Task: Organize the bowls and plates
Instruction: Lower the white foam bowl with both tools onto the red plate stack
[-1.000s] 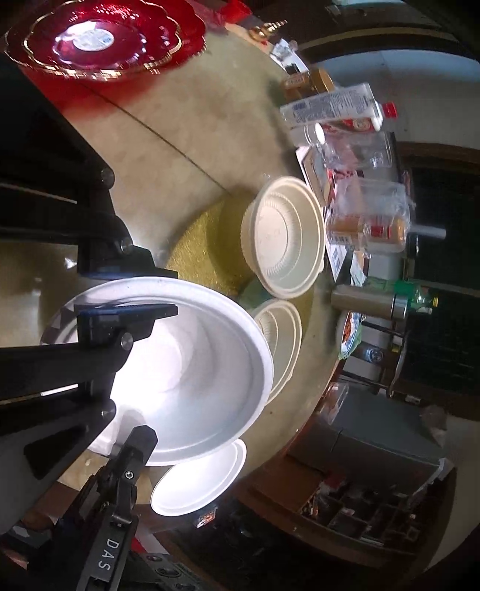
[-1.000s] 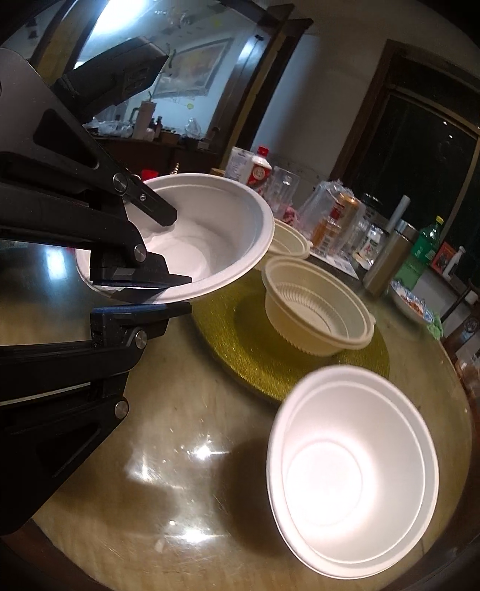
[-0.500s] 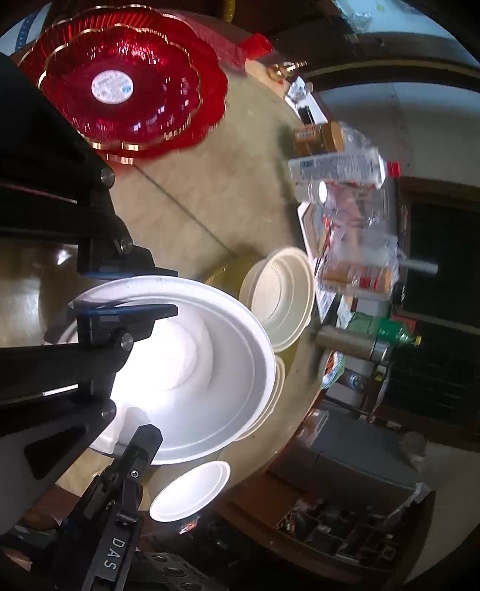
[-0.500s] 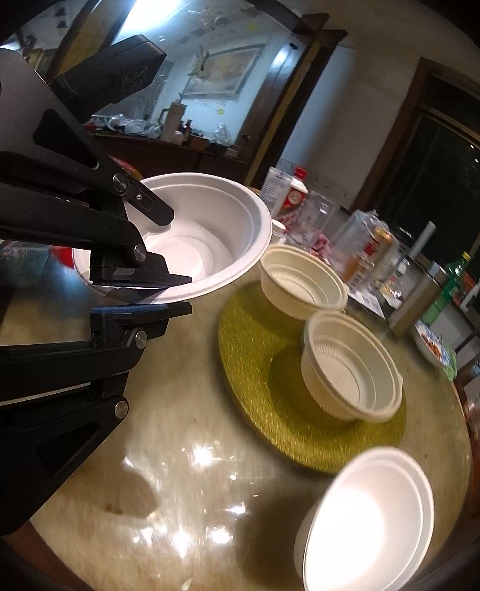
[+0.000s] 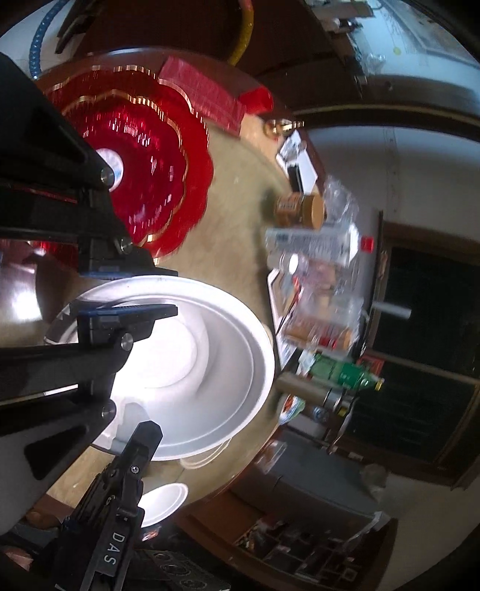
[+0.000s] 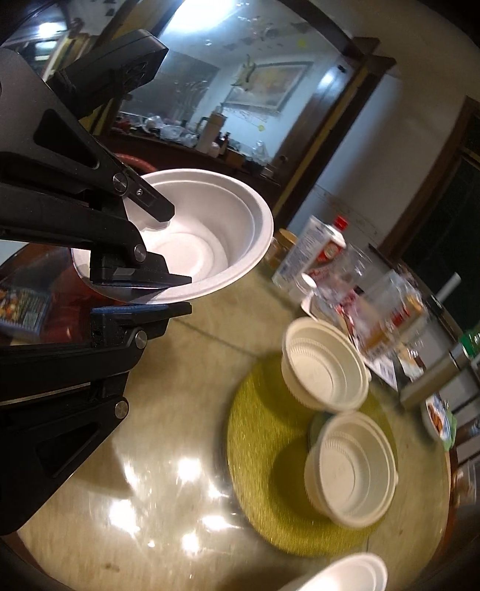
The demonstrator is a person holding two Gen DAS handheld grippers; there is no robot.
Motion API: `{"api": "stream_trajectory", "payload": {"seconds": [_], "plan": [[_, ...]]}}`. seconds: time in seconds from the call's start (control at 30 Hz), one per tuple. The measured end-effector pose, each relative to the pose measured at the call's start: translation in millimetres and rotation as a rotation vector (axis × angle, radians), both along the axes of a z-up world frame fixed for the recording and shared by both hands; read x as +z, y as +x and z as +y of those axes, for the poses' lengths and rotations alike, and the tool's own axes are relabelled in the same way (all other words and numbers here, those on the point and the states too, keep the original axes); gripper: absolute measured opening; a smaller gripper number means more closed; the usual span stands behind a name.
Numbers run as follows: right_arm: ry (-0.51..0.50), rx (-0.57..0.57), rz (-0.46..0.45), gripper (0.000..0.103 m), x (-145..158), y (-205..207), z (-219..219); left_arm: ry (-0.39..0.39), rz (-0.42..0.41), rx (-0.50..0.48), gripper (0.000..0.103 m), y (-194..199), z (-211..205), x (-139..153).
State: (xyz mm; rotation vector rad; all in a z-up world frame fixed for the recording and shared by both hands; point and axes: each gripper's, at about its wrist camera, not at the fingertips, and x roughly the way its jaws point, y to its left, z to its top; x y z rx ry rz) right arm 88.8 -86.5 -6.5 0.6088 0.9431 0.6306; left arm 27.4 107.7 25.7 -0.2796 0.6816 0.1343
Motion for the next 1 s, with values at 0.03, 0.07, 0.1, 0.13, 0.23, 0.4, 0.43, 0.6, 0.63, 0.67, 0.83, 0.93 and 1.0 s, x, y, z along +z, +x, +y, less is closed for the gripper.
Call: {"api": "stream_trajectory", "payload": {"seconds": [0.03,0.07,0.1,0.13,0.23,0.4,0.43,0.6,0.63,0.67,0.83,0.93,1.0], "plan": [[-0.001,0.012,-0.002,0.007,1,0,6,0.001,-0.002,0.011,0.009,-2,4,1],[-0.001,0.025,-0.004,0.007,2,0,13,0.003,-0.002,0.024,0.009,-4,10,1],[-0.002,0.039,-0.005,0.007,3,-1,20,0.004,-0.002,0.036,0.009,-6,15,1],[-0.004,0.048,-0.006,0.007,4,0,24,0.003,-0.002,0.048,0.009,-8,20,1],[-0.008,0.086,-0.009,0.007,5,0,44,0.001,-0.001,0.085,0.009,-13,36,1],[-0.017,0.146,-0.002,0.007,4,1,77,-0.006,0.005,0.138,0.009,-25,61,-2],[-0.021,0.157,-0.001,0.007,3,1,82,-0.009,0.010,0.147,0.009,-27,65,-3],[-0.040,0.202,0.008,0.007,-2,-1,107,-0.026,0.030,0.192,0.009,-34,85,-13],[-0.043,0.208,0.012,0.007,-3,-1,112,-0.028,0.034,0.199,0.009,-36,88,-14],[-0.046,0.215,0.016,0.007,-5,-1,117,-0.034,0.038,0.207,0.009,-37,91,-16],[-0.056,0.243,0.031,0.007,-14,-2,134,-0.043,0.053,0.232,0.009,-41,103,-24],[-0.058,0.259,0.044,0.007,-21,-1,141,-0.046,0.067,0.243,0.009,-43,108,-31],[-0.062,0.264,0.049,0.007,-26,0,143,-0.044,0.079,0.247,0.009,-43,108,-35]]}}
